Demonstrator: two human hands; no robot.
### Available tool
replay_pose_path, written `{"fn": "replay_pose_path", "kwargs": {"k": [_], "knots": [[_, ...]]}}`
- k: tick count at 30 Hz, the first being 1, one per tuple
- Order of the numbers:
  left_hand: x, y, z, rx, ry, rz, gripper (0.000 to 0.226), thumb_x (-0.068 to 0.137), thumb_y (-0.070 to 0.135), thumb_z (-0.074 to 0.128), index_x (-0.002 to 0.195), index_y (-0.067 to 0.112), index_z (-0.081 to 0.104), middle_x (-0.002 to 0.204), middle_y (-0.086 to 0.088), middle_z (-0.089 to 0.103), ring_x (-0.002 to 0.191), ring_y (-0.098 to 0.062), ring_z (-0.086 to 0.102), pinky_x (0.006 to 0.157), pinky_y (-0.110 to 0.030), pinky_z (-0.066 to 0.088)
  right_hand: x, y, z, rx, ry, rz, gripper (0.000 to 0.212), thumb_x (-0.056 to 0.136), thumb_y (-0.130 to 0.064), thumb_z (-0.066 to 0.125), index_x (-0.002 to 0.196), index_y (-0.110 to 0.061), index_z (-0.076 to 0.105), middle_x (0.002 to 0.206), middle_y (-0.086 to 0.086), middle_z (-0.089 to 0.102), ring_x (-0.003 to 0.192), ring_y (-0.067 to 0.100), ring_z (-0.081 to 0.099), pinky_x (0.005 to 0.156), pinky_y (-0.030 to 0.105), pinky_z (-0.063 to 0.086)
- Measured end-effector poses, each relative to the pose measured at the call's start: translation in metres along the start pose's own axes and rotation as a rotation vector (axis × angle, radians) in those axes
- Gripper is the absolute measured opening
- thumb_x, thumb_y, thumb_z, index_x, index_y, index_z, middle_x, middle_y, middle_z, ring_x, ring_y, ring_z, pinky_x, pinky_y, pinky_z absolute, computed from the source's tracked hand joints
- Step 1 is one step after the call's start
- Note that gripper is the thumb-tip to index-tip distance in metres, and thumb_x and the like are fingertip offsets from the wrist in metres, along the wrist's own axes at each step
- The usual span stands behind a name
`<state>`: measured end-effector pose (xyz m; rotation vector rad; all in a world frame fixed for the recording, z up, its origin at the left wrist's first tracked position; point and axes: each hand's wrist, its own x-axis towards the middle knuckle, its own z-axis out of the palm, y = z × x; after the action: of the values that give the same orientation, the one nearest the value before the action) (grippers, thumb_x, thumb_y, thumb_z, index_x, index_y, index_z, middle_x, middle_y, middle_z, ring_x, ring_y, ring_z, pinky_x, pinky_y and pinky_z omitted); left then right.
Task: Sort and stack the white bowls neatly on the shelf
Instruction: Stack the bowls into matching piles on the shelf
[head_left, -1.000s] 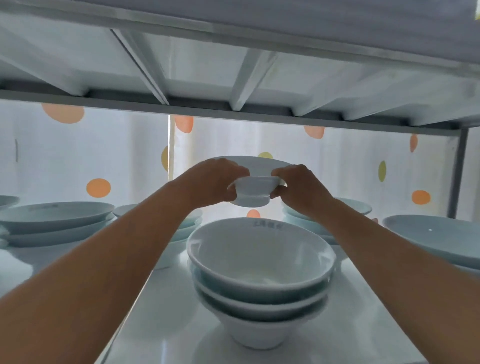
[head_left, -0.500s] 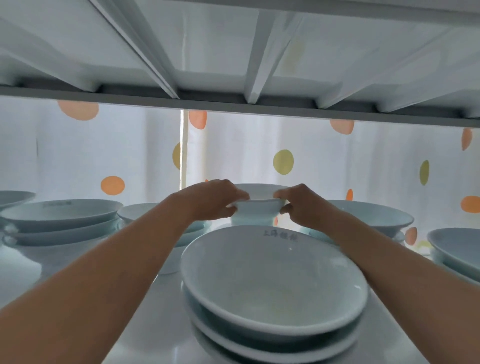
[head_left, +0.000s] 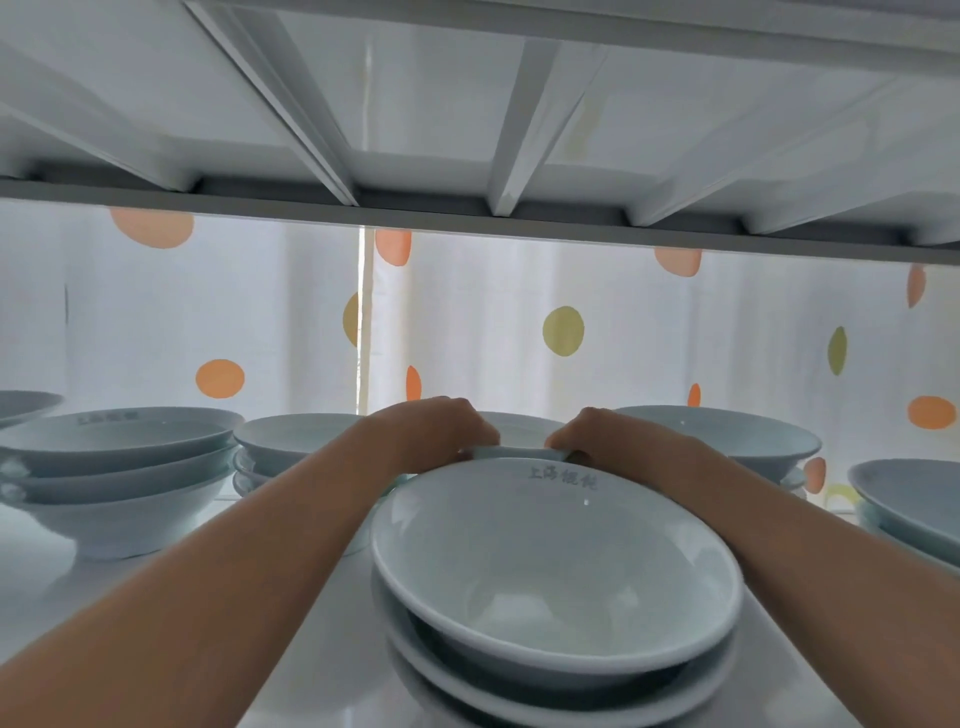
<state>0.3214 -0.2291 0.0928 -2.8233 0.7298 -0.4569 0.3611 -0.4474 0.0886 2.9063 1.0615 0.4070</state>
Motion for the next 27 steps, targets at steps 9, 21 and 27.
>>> {"fn": "replay_pose_path", "kwargs": {"k": [9,21,27], "knots": [[0.003,0.006,0.007,-0.087,-0.109,-0.146,0.009,0.079,0.024,0.047,0.08,0.018,0.053,0.065,0.003,0.04,0.061,-0.014,0.042,0.055,-0.024,0.03,0.0,-0.002,0.005,-0.042,-0.119,-0.034,0.014,0.085,-0.012,0.047,0.081,-0.007,0.06,0.077,0.01,0.056,0.07,0.023,0.05,0.069,0.033,0.045],[0.0,0.014,0.017,-0.177,-0.149,-0.384,0.029,0.077,0.046,0.047,0.07,0.018,0.054,0.068,0.002,0.048,0.06,-0.014,0.046,0.055,-0.025,0.033,-0.006,-0.004,0.015,-0.128,-0.111,-0.02,0.042,0.09,-0.008,0.046,0.056,-0.023,0.027,0.063,-0.005,0.03,0.072,0.02,0.045,0.075,0.038,0.046],[-0.012,0.019,0.012,-0.121,-0.155,-0.397,0.029,0.09,0.036,0.049,0.084,0.01,0.061,0.069,0.003,0.048,0.06,-0.011,0.044,0.053,-0.021,0.031,-0.014,-0.007,0.01,-0.239,-0.125,-0.13,0.042,0.092,-0.011,0.048,0.057,-0.024,0.029,0.065,-0.005,0.027,0.066,0.021,0.041,0.066,0.03,0.036]]}}
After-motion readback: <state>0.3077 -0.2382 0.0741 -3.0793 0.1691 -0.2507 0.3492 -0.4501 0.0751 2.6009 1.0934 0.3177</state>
